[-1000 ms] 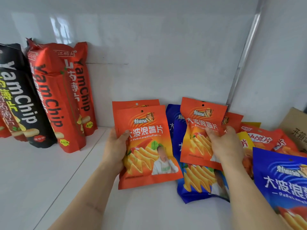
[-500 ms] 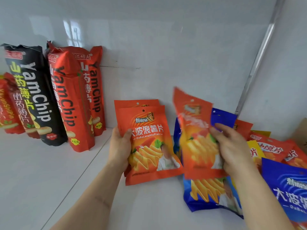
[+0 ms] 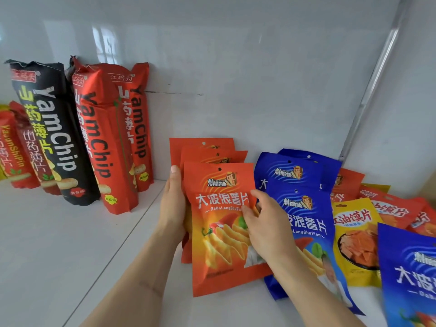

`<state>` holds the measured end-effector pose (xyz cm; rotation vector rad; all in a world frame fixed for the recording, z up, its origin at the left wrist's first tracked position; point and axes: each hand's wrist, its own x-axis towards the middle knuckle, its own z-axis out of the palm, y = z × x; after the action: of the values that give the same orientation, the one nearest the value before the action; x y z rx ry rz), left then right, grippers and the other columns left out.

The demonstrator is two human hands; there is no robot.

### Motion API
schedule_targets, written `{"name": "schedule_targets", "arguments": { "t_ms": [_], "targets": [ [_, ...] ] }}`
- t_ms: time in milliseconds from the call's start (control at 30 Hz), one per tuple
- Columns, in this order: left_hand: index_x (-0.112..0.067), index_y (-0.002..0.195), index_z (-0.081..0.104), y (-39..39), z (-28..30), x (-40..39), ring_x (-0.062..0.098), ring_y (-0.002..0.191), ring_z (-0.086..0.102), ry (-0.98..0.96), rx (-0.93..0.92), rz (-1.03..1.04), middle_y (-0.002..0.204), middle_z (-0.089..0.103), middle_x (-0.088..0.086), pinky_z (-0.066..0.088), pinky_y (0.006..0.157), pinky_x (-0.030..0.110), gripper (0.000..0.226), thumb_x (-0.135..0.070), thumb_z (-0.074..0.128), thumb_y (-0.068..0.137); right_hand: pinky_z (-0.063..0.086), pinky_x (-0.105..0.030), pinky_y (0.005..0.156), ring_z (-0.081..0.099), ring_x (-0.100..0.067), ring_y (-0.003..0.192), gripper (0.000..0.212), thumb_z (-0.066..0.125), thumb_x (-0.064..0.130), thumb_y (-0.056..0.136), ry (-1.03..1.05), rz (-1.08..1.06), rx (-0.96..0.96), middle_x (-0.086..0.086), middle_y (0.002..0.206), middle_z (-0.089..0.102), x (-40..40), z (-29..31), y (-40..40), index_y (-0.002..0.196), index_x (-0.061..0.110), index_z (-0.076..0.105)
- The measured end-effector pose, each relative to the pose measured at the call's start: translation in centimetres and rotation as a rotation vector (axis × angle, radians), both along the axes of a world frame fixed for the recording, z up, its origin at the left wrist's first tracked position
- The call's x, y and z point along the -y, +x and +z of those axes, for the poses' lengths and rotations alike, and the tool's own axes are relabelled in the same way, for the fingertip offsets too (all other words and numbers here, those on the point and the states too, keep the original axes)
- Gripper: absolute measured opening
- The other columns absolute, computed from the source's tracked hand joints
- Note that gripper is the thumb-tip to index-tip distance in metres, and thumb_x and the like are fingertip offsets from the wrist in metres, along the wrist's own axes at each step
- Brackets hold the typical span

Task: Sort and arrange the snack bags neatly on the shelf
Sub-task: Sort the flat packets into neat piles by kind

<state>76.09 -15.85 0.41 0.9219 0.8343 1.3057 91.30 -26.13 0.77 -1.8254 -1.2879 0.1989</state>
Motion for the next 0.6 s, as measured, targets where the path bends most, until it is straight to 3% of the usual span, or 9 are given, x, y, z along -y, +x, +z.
{"name": "schedule_targets", "arguments": {
  "t_ms": [33,100,200,333,467,600],
  "targets": [
    [-0.024,0.127,0.062,-0.2,-0.1,-0.1,0.026,0.101,0.073,-0.006,0.008,-0.026,0.113,0.075,0.004,0.056,0.091,0.047,0.064,-0.071,0.061,0.082,0.047,-0.026,0.095,0.055,-0.012,0.122,0.048,0.056,0.034,0.098,0.0,0.001,0.003,0.003,0.13,0.057,0.0,0.0,-0.1,0.144,0.023,0.045],
    [-0.019,0.127,0.059,-0.5,0.0,-0.2,0.031,0.095,0.074,0.005,-0.018,-0.046,0.108,0.076,0.009,0.059,0.085,0.049,0.05,-0.046,0.071,0.087,0.047,-0.026,0.095,0.054,-0.012,0.123,0.049,0.056,0.036,0.098,-0.005,0.007,-0.012,0.004,0.132,0.057,0.0,-0.2,-0.2,0.144,0.024,0.043],
    [-0.01,0.124,0.06,-0.9,-0.1,-0.1,0.036,0.089,0.074,-0.04,0.002,-0.113,0.104,0.076,0.017,0.059,0.081,0.051,0.036,-0.024,0.069,0.092,0.046,-0.021,0.093,0.054,-0.011,0.122,0.05,0.052,0.04,0.099,0.013,0.025,-0.059,0.004,0.134,0.054,0.0,-0.8,-0.4,0.145,0.025,0.041],
    [-0.01,0.118,0.062,-1.6,0.4,0.0,0.035,0.086,0.073,-0.094,0.082,-0.101,0.102,0.076,0.018,0.06,0.079,0.052,0.023,-0.017,0.062,0.097,0.038,-0.012,0.083,0.047,-0.003,0.115,0.062,0.047,0.058,0.093,0.049,0.075,-0.081,0.012,0.125,0.041,0.0,-1.5,-0.9,0.146,0.028,0.034],
    [-0.012,0.122,0.06,-2.1,1.7,0.3,0.036,0.095,0.072,-0.089,0.109,-0.116,0.108,0.074,0.019,0.057,0.085,0.056,0.025,-0.016,0.061,0.097,0.054,-0.034,0.095,0.056,-0.005,0.118,0.084,0.051,0.086,0.073,0.068,0.212,-0.243,0.013,0.133,0.051,-0.4,-1.8,-1.0,0.141,0.041,0.032],
    [-0.012,0.125,0.059,-2.3,2.7,0.8,0.041,0.105,0.069,-0.095,0.111,-0.165,0.112,0.073,0.02,0.054,0.09,0.062,0.027,-0.018,0.059,0.099,0.057,-0.025,0.086,0.066,0.0,0.103,0.064,0.066,0.065,0.076,0.068,0.398,-0.46,0.015,0.121,0.063,-0.2,-0.3,-0.6,0.13,0.042,0.041]
  ]
}}
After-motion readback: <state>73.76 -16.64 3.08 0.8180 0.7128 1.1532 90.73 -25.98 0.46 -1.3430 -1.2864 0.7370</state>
